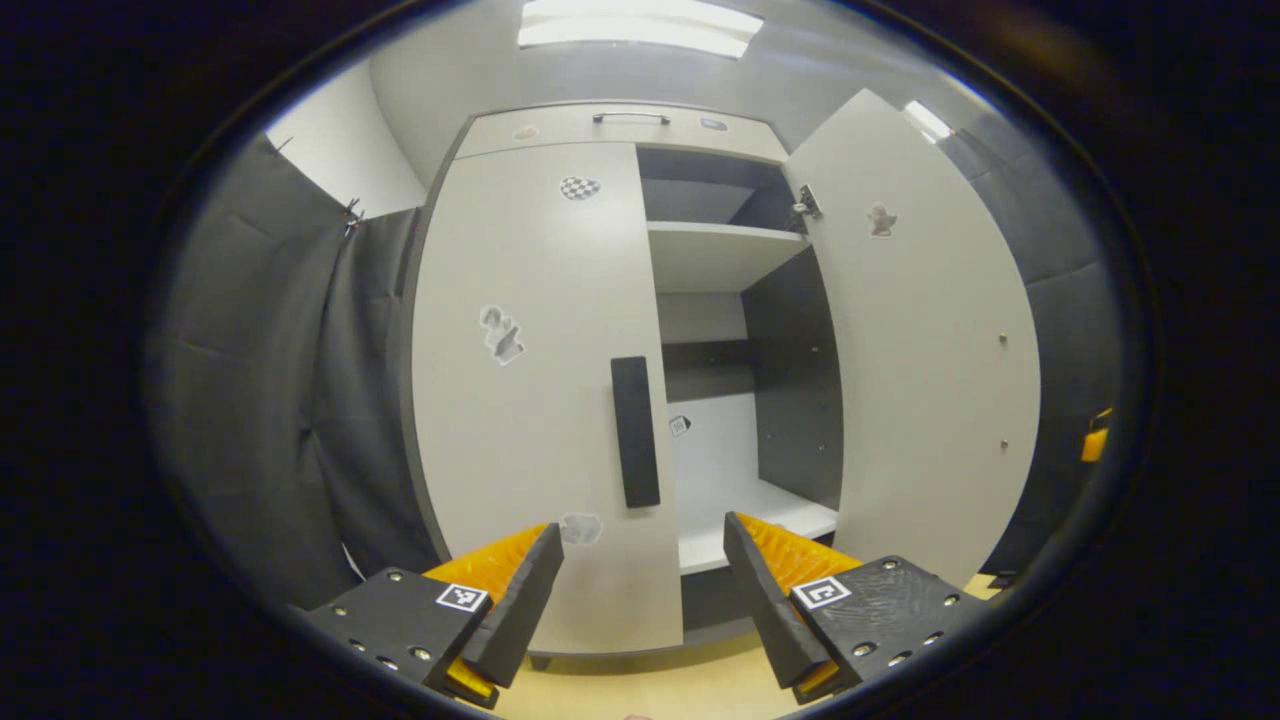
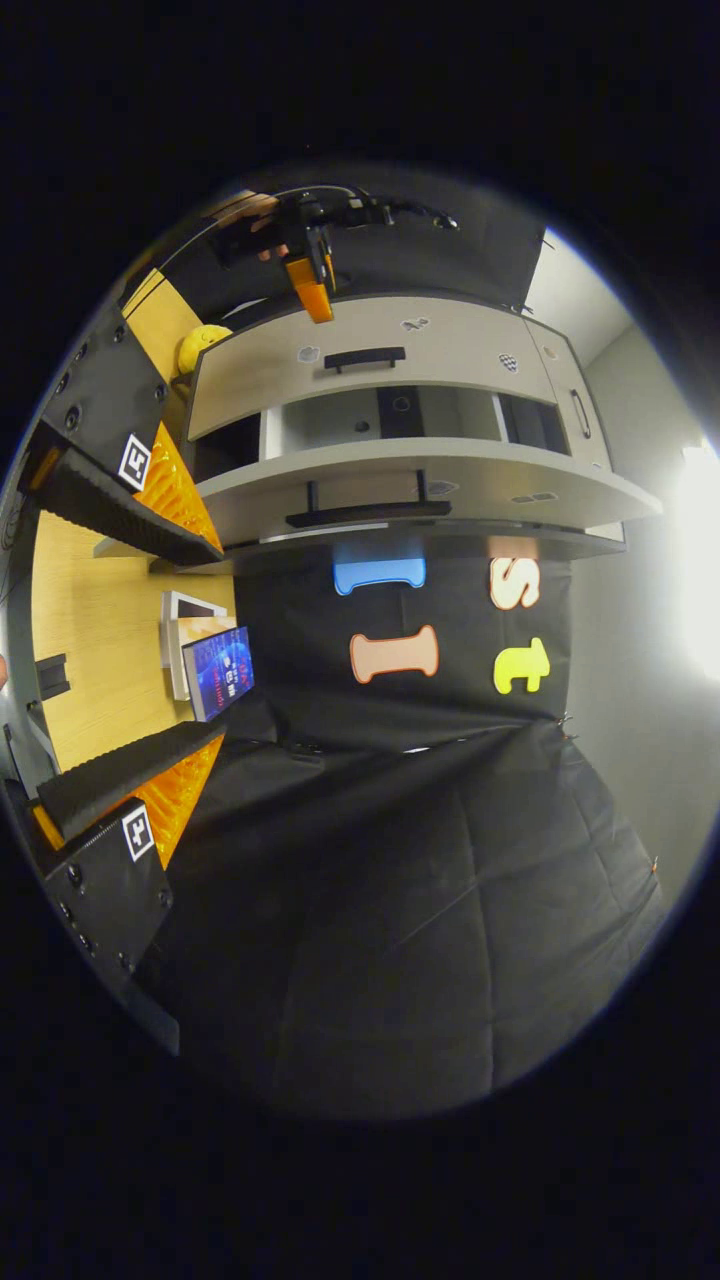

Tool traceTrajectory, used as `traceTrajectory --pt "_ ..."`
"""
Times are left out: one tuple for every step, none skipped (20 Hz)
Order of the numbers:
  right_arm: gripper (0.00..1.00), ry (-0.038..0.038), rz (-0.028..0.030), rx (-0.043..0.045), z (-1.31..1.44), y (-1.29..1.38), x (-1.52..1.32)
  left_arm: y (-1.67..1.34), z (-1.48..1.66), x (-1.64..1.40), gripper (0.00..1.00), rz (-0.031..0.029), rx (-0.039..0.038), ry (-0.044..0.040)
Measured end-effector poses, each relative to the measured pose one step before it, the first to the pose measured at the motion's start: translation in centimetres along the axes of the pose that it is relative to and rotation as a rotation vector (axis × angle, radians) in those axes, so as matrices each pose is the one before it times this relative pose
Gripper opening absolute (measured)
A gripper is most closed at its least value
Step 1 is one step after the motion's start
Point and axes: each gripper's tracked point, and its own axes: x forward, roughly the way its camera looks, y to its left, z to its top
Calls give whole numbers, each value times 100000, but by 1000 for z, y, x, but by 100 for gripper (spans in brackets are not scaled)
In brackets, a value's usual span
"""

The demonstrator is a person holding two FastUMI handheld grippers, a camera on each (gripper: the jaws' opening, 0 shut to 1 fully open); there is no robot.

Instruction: Open the right door of the double-door shoe cabinet with the right hand, and open the left door with the left hand.

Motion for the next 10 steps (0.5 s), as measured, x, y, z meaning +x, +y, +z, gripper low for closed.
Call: traceTrajectory --pt "98 531 163 1288 -364 17 -146 79 683 726 94 -15 480 -906" --pt "98 302 -191 1023 -308 -186 -206 33 735 633 94 153 109 -818" --pt "98 219 -580 578 -264 -234 -120 31 603 780 94 -117 -182 -894" --pt "98 107 -629 258 -274 -294 -116 75 534 714 94 -6 -496 -1051" --pt "98 252 -373 70 -132 -189 -159 103 368 754 95 -216 -679 -457" --pt "98 148 -278 98 -156 -156 -173 238 66 1077 95 444 -752 219" --pt "98 117 -280 190 -2 -201 -109 129 -146 953 95 308 -768 682" --pt "98 177 -523 279 -154 -350 -168 217 -189 790 95 620 -307 1234" --pt "98 242 -416 96 -86 -183 -63 220 -180 853 94 559 68 690" --pt "98 286 -647 -81 -224 -247 -246 144 -167 711 95 487 453 607"
